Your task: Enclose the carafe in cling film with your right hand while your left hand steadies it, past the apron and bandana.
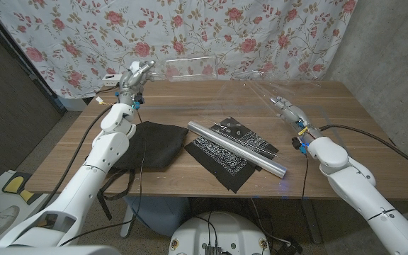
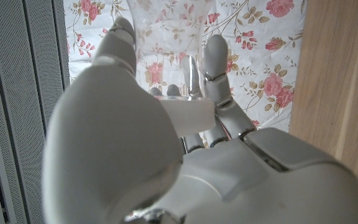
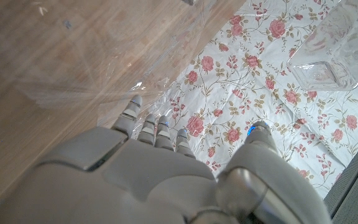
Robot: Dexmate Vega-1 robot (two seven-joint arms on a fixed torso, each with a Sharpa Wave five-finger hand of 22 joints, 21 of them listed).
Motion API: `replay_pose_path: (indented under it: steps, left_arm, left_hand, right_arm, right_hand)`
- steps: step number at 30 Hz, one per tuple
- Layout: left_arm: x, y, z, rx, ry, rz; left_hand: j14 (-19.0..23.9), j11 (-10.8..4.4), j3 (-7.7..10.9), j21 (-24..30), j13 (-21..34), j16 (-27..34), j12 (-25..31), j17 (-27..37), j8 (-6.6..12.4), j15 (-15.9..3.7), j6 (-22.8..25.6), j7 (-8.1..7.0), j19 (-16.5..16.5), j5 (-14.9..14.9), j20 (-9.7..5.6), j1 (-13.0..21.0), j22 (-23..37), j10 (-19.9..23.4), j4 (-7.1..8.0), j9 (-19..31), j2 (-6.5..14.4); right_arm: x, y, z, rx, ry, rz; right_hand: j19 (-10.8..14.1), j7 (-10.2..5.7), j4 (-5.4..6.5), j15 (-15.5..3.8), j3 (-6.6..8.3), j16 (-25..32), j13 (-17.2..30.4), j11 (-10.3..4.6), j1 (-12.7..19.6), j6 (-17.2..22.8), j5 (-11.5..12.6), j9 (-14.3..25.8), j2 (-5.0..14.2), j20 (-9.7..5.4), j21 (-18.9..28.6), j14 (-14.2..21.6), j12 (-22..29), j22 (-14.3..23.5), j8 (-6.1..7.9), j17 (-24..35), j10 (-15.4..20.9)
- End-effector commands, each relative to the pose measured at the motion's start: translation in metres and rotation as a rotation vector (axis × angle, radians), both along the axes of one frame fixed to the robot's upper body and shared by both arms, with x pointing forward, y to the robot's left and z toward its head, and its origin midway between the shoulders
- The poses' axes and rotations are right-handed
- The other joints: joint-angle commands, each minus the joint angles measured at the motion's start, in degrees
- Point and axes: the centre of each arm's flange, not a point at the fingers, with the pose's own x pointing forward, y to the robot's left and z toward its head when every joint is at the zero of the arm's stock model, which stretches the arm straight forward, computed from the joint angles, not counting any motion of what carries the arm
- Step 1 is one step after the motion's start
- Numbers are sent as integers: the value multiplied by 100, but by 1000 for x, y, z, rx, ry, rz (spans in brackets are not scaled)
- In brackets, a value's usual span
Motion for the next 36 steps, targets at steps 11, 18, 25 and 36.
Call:
replay_pose_path:
  steps: [11, 18, 25, 36]
  left_arm:
    - [2, 1, -3, -2, 0, 0]
    - [3, -2, -5, -9, 10, -12]
    - [4, -3, -5, -3, 13, -14]
    - [6, -6, -3, -12, 9, -21]
  left_hand:
    - [241, -53, 44, 39, 3, 2537, 44, 150, 58, -295, 14, -52, -114, -19, -112, 1604, -3, -15, -1, -44, 1609]
    - [250, -31, 53, 53, -54, 2560, 41, 113, 94, -324, -23, -49, -121, -5, -111, 1612, -22, -8, -4, -24, 1601]
    - [235, -42, 57, 59, -60, 2581, 57, 95, 103, -341, -38, -56, -133, 6, -112, 1604, -47, -30, 1, -55, 1603]
    - [249, -47, 60, 91, -95, 2588, 79, 26, 128, -365, -39, -61, -125, 26, -111, 1599, -58, -13, -2, -85, 1595]
  right_arm:
    - [-30, 15, -14, -113, 33, -89]
    - [-38, 25, -15, -187, 63, -134]
    - [-46, 31, -17, -225, 83, -169]
    - [-54, 38, -20, -263, 94, -190]
  right_hand:
    - [-184, 0, 1, -87, 13, -9, 40, -189, 47, -83, -15, 21, 11, 229, -46, -32, 49, 7, 14, 39, 67]
    - [-160, -170, 12, -91, 10, 7, 51, -177, 39, -19, -15, 21, 14, 303, -23, -13, 53, 13, 40, 58, 77]
    - [-98, -283, 31, -131, 9, 65, 97, -256, 26, 347, -13, 16, 31, 314, 16, 61, 158, 24, 146, 112, 315]
    - [10, -297, 23, -123, 16, 51, 131, -226, 46, 319, -13, 15, 34, 259, 53, -5, 83, 32, 110, 138, 105]
